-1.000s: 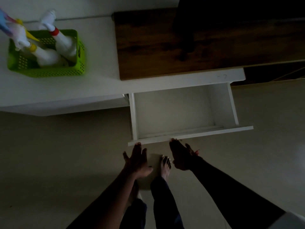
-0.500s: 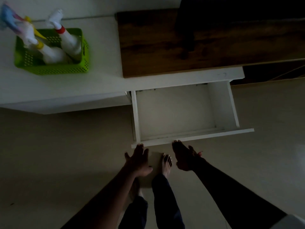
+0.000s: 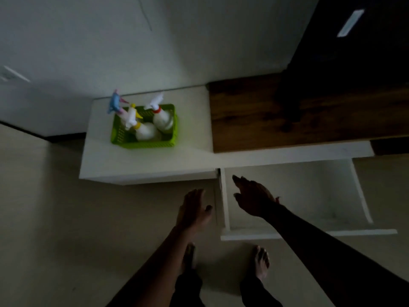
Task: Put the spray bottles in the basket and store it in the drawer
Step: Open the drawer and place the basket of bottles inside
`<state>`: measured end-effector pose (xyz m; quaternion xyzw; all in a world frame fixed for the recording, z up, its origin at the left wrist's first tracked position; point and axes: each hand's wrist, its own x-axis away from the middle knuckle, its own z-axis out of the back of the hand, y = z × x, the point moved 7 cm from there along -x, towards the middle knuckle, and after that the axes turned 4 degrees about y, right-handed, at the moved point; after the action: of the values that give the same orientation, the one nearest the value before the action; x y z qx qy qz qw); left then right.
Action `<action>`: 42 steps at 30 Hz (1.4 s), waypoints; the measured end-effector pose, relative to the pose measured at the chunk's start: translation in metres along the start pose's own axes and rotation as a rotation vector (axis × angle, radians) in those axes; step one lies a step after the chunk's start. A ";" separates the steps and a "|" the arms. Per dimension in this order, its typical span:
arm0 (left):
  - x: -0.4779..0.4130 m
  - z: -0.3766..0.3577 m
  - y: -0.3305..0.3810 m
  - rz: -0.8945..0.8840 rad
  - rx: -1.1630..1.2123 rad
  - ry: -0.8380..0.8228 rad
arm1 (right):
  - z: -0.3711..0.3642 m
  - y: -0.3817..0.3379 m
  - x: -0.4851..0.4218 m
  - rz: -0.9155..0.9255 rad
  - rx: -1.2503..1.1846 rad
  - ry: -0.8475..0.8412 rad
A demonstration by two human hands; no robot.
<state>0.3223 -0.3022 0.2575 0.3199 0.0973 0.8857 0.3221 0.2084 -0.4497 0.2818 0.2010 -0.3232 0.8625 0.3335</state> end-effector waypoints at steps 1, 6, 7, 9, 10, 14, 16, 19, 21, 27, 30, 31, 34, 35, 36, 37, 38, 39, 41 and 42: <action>-0.011 0.019 -0.006 0.023 0.041 0.065 | 0.010 -0.015 -0.014 0.013 -0.001 0.002; -0.071 0.103 -0.073 0.158 0.235 0.319 | 0.035 -0.079 -0.085 0.032 -0.087 -0.010; -0.081 0.118 -0.091 0.210 0.280 0.375 | 0.039 -0.088 -0.099 0.010 -0.138 0.002; -0.101 0.145 -0.136 0.333 0.348 0.462 | 0.042 -0.104 -0.129 -0.086 -0.257 0.014; -0.113 0.157 -0.158 0.391 0.393 0.502 | 0.042 -0.110 -0.144 -0.136 -0.295 0.029; -0.152 0.198 -0.234 0.611 0.581 0.618 | 0.028 -0.140 -0.195 -0.236 -0.410 0.039; -0.180 0.212 -0.255 0.531 0.505 0.536 | 0.020 -0.153 -0.218 -0.292 -0.452 0.044; -0.219 0.223 -0.263 0.388 0.392 0.347 | 0.011 -0.166 -0.247 -0.380 -0.626 0.056; -0.233 0.227 -0.269 0.381 0.426 0.293 | 0.004 -0.172 -0.259 -0.436 -0.728 0.058; -0.244 0.229 -0.279 0.437 0.514 0.245 | -0.006 -0.176 -0.272 -0.387 -0.527 0.110; -0.238 0.221 -0.280 0.471 0.596 0.260 | -0.007 -0.169 -0.267 -0.401 -0.511 0.154; -0.234 0.219 -0.279 0.480 0.603 0.270 | -0.007 -0.165 -0.263 -0.410 -0.507 0.170; -0.219 0.211 -0.273 0.454 0.478 0.283 | -0.013 -0.149 -0.246 -0.425 -0.518 0.183; -0.212 0.205 -0.270 0.443 0.447 0.276 | -0.017 -0.142 -0.238 -0.430 -0.541 0.173; -0.205 0.197 -0.268 0.444 0.447 0.255 | -0.021 -0.135 -0.229 -0.432 -0.569 0.162; -0.197 0.188 -0.266 0.453 0.465 0.235 | -0.025 -0.127 -0.221 -0.433 -0.596 0.151; -0.188 0.180 -0.263 0.467 0.471 0.220 | -0.028 -0.119 -0.211 -0.435 -0.611 0.146; -0.181 0.172 -0.259 0.469 0.458 0.210 | -0.030 -0.111 -0.201 -0.433 -0.606 0.146; -0.166 0.156 -0.247 0.430 0.376 0.191 | -0.031 -0.092 -0.179 -0.426 -0.565 0.159; -0.160 0.148 -0.240 0.406 0.338 0.187 | -0.032 -0.083 -0.170 -0.428 -0.552 0.164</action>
<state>0.6316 -0.2225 0.2012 0.2988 0.2067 0.9290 0.0699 0.3812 -0.4559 0.1990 0.0968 -0.4667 0.6666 0.5731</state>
